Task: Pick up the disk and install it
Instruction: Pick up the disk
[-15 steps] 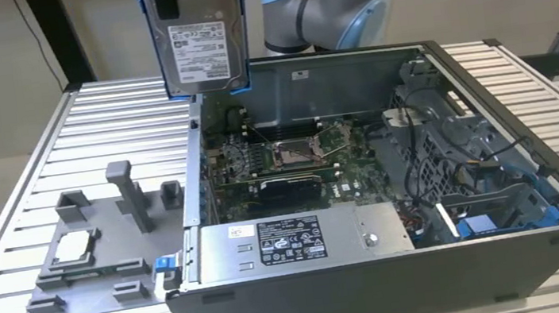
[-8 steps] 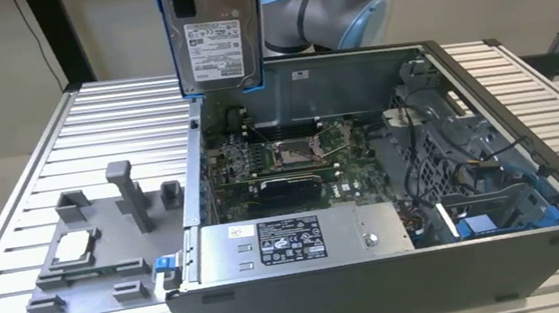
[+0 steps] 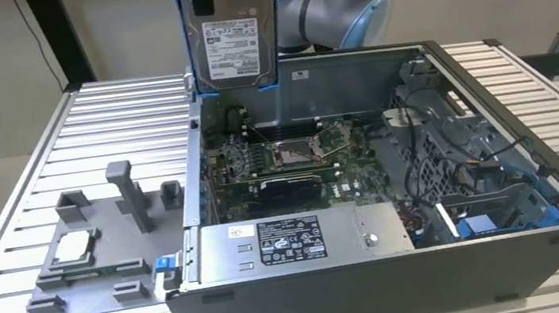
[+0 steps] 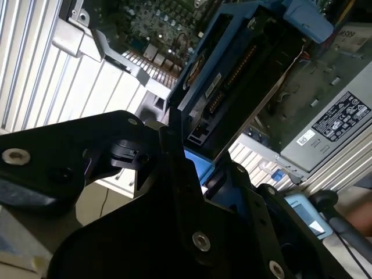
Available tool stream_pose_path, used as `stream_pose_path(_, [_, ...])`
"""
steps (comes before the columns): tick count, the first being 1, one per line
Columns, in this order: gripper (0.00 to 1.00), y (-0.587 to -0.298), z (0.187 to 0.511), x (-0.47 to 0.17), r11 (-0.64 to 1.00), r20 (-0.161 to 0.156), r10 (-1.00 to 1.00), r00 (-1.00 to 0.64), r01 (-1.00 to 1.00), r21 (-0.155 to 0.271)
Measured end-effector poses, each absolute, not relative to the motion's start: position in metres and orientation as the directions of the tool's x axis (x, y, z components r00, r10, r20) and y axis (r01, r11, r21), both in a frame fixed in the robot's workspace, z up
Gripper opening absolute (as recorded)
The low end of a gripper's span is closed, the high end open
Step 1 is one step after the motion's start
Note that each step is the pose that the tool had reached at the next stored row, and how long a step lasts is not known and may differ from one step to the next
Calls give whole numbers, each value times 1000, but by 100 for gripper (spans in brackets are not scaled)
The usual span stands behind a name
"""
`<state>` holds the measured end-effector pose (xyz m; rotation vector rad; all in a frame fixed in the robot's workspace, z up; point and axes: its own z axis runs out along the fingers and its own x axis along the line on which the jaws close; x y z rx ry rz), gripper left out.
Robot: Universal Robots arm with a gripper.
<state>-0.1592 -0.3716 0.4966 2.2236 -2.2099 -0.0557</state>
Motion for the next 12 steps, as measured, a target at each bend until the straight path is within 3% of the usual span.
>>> stream_pose_path(12, [0, -372, 497, -130, -6, -21, -1000, 6, -1000, 30])
